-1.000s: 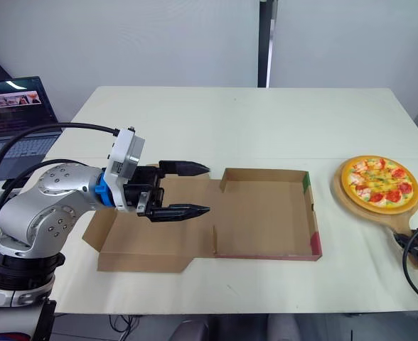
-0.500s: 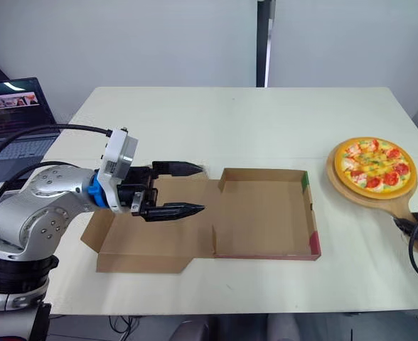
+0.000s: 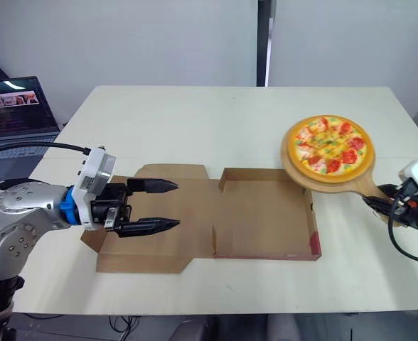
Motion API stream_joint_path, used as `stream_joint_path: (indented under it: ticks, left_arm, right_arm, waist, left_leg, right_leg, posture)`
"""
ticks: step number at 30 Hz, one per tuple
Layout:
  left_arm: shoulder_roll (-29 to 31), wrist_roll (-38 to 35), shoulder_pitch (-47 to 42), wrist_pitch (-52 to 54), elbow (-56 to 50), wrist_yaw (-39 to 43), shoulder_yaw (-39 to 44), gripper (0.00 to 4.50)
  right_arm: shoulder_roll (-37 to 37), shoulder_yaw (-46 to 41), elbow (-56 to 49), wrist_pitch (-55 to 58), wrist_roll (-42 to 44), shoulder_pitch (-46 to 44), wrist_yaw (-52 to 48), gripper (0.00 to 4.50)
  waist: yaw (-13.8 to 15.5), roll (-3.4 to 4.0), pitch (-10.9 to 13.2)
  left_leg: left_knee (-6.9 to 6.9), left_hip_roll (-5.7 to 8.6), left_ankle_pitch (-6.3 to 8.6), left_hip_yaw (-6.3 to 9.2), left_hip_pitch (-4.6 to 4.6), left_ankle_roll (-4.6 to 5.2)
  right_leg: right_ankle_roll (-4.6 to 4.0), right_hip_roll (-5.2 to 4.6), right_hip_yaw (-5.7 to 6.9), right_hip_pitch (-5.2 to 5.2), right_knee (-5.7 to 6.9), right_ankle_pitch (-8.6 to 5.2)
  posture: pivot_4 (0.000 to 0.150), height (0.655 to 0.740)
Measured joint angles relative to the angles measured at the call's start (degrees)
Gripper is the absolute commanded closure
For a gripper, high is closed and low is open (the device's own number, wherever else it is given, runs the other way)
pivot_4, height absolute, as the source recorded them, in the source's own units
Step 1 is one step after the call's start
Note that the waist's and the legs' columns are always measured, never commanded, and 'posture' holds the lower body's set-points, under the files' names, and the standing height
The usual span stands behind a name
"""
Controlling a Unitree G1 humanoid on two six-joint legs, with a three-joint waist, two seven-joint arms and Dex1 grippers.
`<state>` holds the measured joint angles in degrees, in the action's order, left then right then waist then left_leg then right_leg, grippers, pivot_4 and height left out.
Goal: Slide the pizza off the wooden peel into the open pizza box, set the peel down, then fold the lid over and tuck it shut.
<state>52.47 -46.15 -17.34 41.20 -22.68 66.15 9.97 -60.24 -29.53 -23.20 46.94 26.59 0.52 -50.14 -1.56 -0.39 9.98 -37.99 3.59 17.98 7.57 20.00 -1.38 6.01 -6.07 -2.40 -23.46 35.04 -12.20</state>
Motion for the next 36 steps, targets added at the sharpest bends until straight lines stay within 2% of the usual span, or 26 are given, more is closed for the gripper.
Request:
stream_joint_path:
  ticks: [10, 19, 36]
  left_arm:
    - [2.2, -7.1, 3.6, 4.8, -7.6, -3.7, 6.7, 0.0]
    - [3.7, -7.6, 6.7, 4.7, -10.1, -4.4, 7.6, 0.0]
    - [3.5, -4.9, 5.1, 1.8, -8.3, -4.0, 3.4, 0.0]
  right_arm:
    - [-6.5, 11.4, -1.1, -7.7, -3.4, -4.2, -5.9, 2.93]
    - [-8.9, 20.0, 3.5, -17.0, -10.5, -9.6, -9.1, 2.93]
    - [-10.0, 19.3, 9.4, -24.5, -19.1, -11.2, -9.6, 2.93]
  waist:
    - [0.0, -0.08, 0.1]
    - [0.0, -0.07, 0.2]
    - [0.0, -0.07, 0.2]
  left_leg:
    - [-0.01, -0.02, 0.01, -0.02, 0.03, -0.02]
    - [0.0, -0.04, 0.01, -0.06, 0.05, -0.05]
    - [0.0, -0.04, 0.02, -0.09, 0.06, -0.07]
  right_leg:
    - [-0.01, 0.0, 0.01, -0.04, 0.0, 0.0]
    - [-0.07, 0.02, 0.01, -0.1, 0.0, -0.01]
    - [-0.1, 0.02, 0.0, -0.13, 0.0, 0.01]
  posture:
    - [0.15, 0.74]
    - [0.15, 0.74]
    - [0.15, 0.74]
